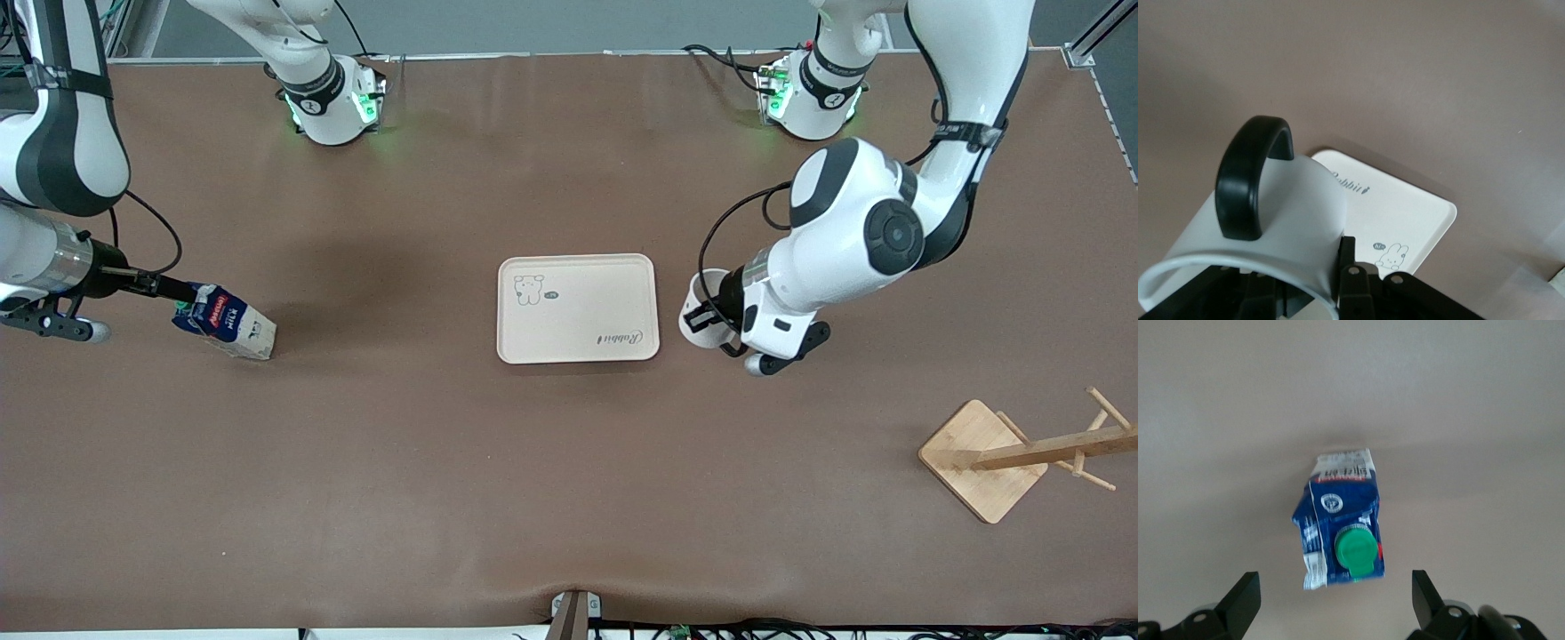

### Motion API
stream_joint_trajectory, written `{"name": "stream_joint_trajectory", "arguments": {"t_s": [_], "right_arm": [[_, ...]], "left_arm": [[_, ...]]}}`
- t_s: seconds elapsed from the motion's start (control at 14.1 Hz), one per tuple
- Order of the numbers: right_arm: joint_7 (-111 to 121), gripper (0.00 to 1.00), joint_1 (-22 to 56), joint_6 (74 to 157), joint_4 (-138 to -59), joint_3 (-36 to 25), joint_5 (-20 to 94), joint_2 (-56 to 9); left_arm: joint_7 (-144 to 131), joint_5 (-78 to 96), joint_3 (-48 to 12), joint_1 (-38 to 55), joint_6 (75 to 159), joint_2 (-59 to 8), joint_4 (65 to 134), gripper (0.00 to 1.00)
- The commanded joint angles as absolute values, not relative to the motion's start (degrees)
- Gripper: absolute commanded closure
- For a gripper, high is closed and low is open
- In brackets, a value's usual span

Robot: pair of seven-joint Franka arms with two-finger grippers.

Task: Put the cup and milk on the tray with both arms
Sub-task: 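Lower the mug onto the tray while the right gripper grasps the carton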

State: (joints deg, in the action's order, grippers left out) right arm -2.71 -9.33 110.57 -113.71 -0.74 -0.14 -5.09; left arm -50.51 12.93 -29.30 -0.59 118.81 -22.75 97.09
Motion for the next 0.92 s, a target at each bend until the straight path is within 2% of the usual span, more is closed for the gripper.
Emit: {"name": "stream_joint_trajectory", "arguments": {"t_s": [0.0,0.35,0.64,0.71,0.78,0.85], "right_arm": [[-1.76,0.0,-9.76,113.99,-116.36,-0.09,-1.05,-3.69],[2.37,0.0,-10.46,123.03,-122.68,-0.09,-1.05,-3.69],[2.81,0.0,-10.37,125.15,-124.97,-0.09,-1.05,-3.69],[3.77,0.04,-10.37,125.5,-125.33,-0.17,-1.05,-3.69],[5.0,0.15,-10.55,125.68,-125.42,-0.18,-1.14,-3.95],[6.23,0.36,-10.81,125.68,-125.42,-0.18,-1.14,-4.22]], "left_arm": [[-54.66,11.43,-29.27,1.84,116.28,-27.67,92.12,1.0],[-61.42,11.25,-29.0,6.41,116.28,-34.44,89.3,1.0],[-62.93,11.07,-29.0,8.17,116.28,-37.34,89.38,1.0],[-63.71,10.99,-28.92,9.48,116.45,-37.88,89.65,1.0],[-64.5,10.64,-28.48,10.45,116.54,-39.01,89.65,1.0],[-65.12,9.68,-28.22,11.24,116.54,-39.55,89.65,1.0]]}}
